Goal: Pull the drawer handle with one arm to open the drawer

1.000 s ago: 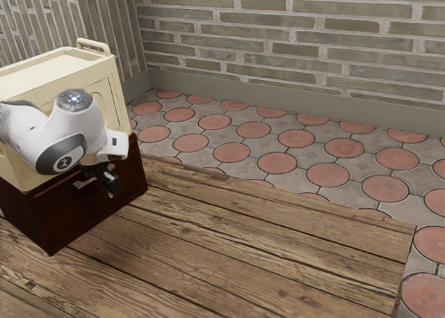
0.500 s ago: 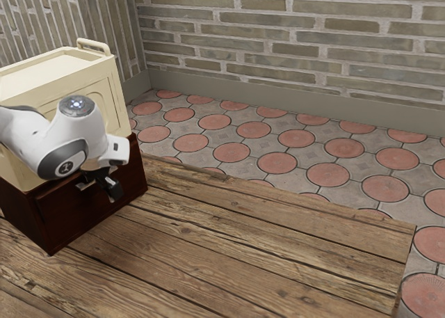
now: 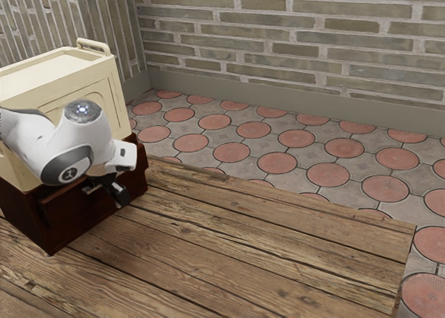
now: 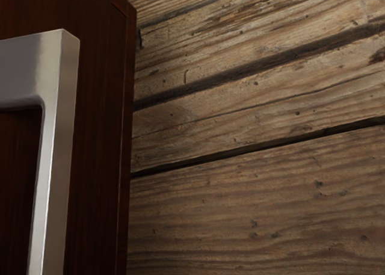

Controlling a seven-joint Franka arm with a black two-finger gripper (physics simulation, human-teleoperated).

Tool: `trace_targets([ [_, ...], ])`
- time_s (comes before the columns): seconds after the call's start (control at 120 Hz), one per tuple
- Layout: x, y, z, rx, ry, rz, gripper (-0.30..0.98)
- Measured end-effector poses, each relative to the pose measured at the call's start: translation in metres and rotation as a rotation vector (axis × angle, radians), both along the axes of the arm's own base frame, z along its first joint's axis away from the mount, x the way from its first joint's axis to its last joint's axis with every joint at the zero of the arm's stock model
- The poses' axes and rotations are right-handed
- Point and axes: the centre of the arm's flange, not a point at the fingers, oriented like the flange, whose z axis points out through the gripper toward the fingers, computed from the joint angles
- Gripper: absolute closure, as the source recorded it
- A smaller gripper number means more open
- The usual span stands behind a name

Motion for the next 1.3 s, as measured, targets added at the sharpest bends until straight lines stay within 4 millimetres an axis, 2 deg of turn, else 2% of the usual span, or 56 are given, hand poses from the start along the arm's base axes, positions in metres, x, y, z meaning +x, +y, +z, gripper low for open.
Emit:
trace_targets([
  [0.2,-0.011,-0.028,0.008,-0.004,-0.017,-0.047,0.01],
  [0.35,-0.014,-0.037,0.009,-0.005,-0.022,-0.060,0.00],
  [0.6,-0.033,-0.054,0.012,-0.001,-0.029,-0.081,0.03],
  [0.683,-0.035,-0.058,0.013,0.000,-0.033,-0.083,0.01],
  [0.875,-0.034,-0.072,0.013,-0.007,-0.045,-0.101,0.00],
  [1.075,-0.032,-0.075,0.016,-0.012,-0.062,-0.095,0.00],
  [1.208,-0.016,-0.067,0.017,-0.016,-0.071,-0.077,0.00],
  [1.3,-0.006,-0.065,0.010,-0.020,-0.061,-0.071,-0.01],
])
